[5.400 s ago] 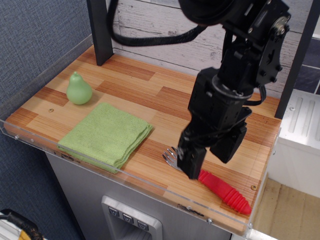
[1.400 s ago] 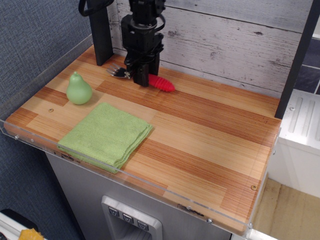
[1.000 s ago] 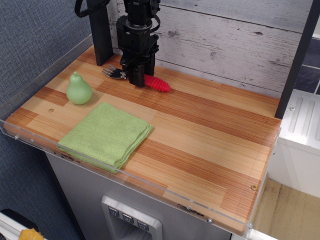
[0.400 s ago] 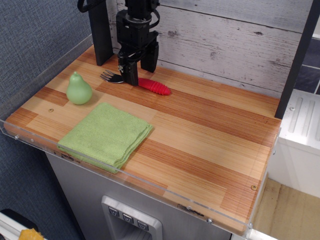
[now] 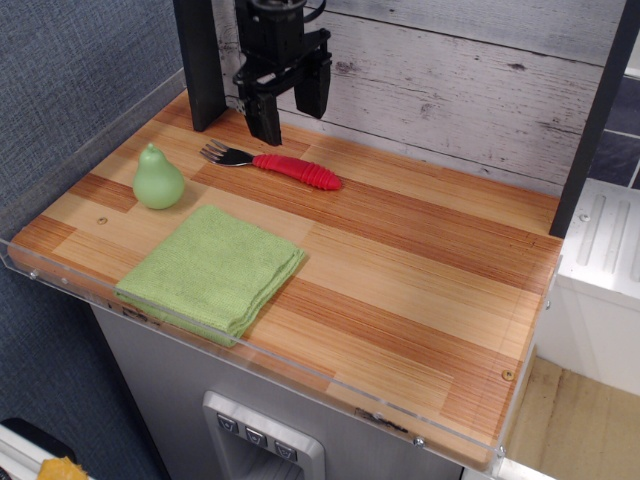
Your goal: Put the spoon on the upper left hand side of the table.
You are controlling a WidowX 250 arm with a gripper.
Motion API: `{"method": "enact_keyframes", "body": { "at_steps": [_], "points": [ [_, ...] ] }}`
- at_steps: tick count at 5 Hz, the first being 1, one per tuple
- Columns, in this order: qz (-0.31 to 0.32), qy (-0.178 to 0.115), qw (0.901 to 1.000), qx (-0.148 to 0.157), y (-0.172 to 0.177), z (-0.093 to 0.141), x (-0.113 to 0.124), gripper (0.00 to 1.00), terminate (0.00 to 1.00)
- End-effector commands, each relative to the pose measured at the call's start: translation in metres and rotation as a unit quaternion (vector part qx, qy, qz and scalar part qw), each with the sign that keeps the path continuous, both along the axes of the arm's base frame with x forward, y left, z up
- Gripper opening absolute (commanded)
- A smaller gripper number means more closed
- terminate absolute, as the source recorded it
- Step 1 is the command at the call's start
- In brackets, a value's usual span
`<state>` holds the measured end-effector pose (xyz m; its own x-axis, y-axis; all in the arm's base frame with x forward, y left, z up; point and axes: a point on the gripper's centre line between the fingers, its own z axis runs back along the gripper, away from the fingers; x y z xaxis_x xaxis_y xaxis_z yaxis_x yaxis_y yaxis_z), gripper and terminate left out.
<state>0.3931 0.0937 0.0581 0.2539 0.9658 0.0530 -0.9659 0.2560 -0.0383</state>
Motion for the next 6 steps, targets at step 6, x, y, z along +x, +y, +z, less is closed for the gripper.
{"method": "enact_keyframes", "body": {
  "at_steps": [6],
  "points": [
    [-0.582,0.067,0.8032,0.106,0.04,0.069,-0.147,1.0,0.0]
  ]
}}
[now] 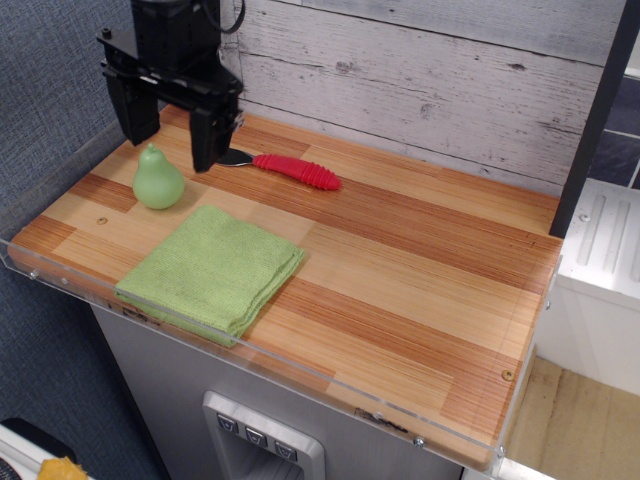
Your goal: Put the spoon on the upper left hand side of the table.
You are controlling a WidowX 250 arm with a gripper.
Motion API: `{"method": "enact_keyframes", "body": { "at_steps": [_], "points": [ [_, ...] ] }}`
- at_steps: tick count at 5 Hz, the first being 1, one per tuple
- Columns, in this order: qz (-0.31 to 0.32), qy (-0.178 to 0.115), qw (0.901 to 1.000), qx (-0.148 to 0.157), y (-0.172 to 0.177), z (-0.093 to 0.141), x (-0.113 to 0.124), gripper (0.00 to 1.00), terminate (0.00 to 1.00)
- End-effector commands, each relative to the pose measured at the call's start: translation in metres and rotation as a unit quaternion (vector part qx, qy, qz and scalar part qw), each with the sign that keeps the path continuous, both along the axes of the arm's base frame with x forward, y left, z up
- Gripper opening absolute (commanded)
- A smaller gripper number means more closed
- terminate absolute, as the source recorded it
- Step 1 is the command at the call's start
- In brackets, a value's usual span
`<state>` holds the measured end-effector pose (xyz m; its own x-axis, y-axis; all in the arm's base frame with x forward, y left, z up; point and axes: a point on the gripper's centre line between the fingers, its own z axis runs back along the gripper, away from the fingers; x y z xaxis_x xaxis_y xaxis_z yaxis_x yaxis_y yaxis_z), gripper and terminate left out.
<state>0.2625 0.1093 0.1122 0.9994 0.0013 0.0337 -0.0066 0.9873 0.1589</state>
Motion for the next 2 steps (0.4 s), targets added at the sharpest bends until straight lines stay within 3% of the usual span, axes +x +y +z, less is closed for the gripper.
{"method": "enact_keyframes", "body": {
  "at_steps": [1,2],
  "points": [
    [0.022,-0.024,0.9991,0.027,0.0243,0.0146,-0.0164,1.0,0.0],
    [0.022,-0.024,0.9991,0.027,0.0243,0.0146,-0.0164,1.0,1.0]
  ]
}}
